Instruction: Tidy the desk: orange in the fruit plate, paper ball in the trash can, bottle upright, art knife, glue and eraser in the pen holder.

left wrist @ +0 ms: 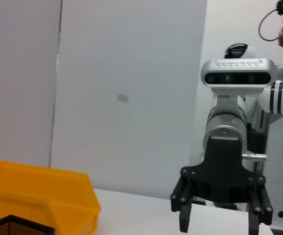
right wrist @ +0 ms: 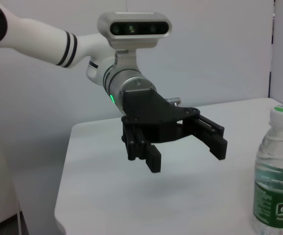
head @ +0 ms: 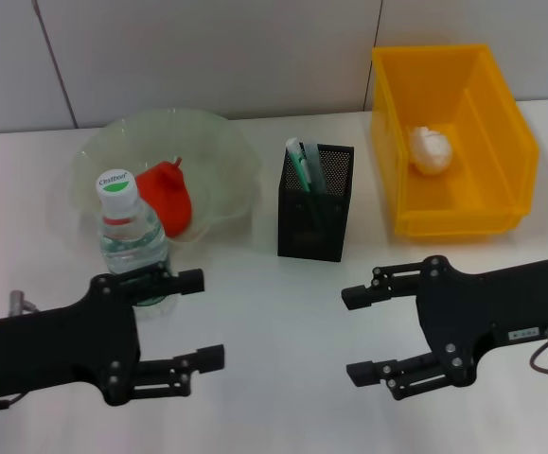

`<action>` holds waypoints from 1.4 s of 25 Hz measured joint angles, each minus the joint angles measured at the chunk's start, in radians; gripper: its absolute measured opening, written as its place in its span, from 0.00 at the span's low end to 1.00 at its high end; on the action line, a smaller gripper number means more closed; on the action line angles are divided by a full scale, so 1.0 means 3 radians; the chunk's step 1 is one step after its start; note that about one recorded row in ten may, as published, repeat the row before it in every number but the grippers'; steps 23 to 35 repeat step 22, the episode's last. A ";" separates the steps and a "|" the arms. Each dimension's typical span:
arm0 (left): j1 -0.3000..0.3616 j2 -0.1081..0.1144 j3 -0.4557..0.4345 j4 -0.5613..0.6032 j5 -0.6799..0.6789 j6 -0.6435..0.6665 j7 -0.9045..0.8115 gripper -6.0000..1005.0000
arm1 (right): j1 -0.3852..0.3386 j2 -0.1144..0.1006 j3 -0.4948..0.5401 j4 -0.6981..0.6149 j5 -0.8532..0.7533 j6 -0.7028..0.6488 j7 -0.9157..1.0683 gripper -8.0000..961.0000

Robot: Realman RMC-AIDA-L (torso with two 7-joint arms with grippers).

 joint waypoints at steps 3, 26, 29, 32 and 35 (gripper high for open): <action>-0.0032 -0.0020 0.0000 0.0001 0.0041 -0.0007 -0.0001 0.83 | -0.0023 0.0001 0.0060 0.0026 0.0003 -0.0031 -0.0043 0.80; -0.0060 -0.0029 -0.0025 0.0002 0.0125 -0.0022 -0.0008 0.83 | 0.0002 0.0015 0.0209 0.0004 0.0016 -0.0147 -0.0121 0.80; -0.0060 -0.0029 -0.0025 0.0002 0.0125 -0.0022 -0.0008 0.83 | 0.0002 0.0015 0.0209 0.0004 0.0016 -0.0147 -0.0121 0.80; -0.0060 -0.0029 -0.0025 0.0002 0.0125 -0.0022 -0.0008 0.83 | 0.0002 0.0015 0.0209 0.0004 0.0016 -0.0147 -0.0121 0.80; -0.0060 -0.0029 -0.0025 0.0002 0.0125 -0.0022 -0.0008 0.83 | 0.0002 0.0015 0.0209 0.0004 0.0016 -0.0147 -0.0121 0.80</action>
